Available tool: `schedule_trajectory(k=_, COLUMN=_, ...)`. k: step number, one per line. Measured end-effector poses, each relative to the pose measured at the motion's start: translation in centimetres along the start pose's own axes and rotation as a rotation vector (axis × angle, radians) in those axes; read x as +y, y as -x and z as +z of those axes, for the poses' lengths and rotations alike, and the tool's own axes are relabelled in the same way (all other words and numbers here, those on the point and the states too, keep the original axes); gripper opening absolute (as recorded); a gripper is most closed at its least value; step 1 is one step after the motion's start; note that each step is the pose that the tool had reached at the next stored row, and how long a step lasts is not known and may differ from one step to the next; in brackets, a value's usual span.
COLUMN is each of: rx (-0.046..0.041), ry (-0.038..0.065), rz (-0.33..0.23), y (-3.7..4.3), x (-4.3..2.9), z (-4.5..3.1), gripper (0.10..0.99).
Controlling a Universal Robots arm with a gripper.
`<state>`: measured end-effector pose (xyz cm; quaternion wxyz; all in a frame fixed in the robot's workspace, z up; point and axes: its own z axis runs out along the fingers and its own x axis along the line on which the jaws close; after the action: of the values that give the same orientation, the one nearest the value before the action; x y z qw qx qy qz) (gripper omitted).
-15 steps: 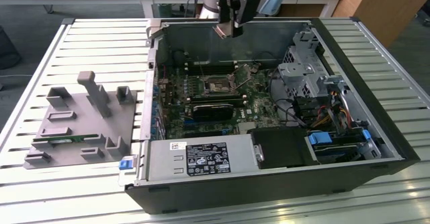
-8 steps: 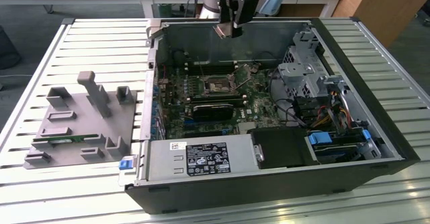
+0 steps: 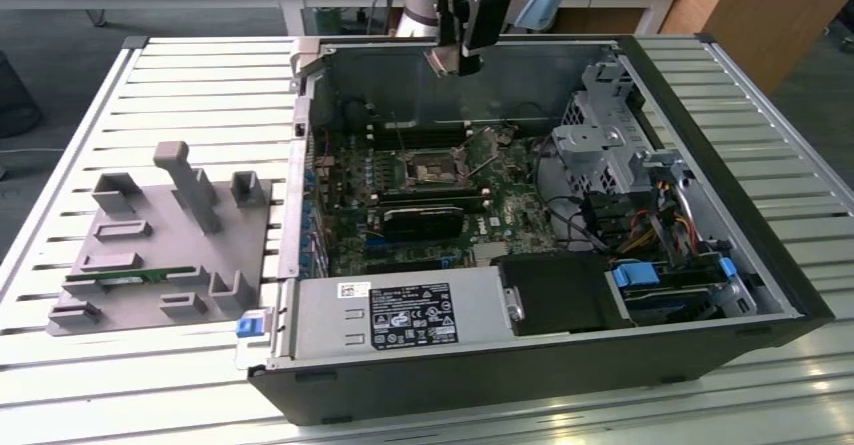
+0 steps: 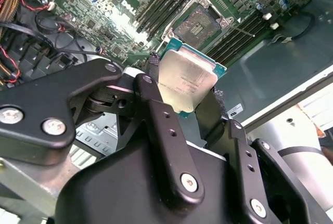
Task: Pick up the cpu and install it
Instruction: 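Place the cpu into insertion slot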
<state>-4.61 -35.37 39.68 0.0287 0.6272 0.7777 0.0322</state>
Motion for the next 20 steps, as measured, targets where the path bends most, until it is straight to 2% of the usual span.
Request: schedule_trajectory(k=20, rx=-0.005, ry=0.0, rz=0.058, y=0.0, x=0.0, z=0.03, gripper=0.529)
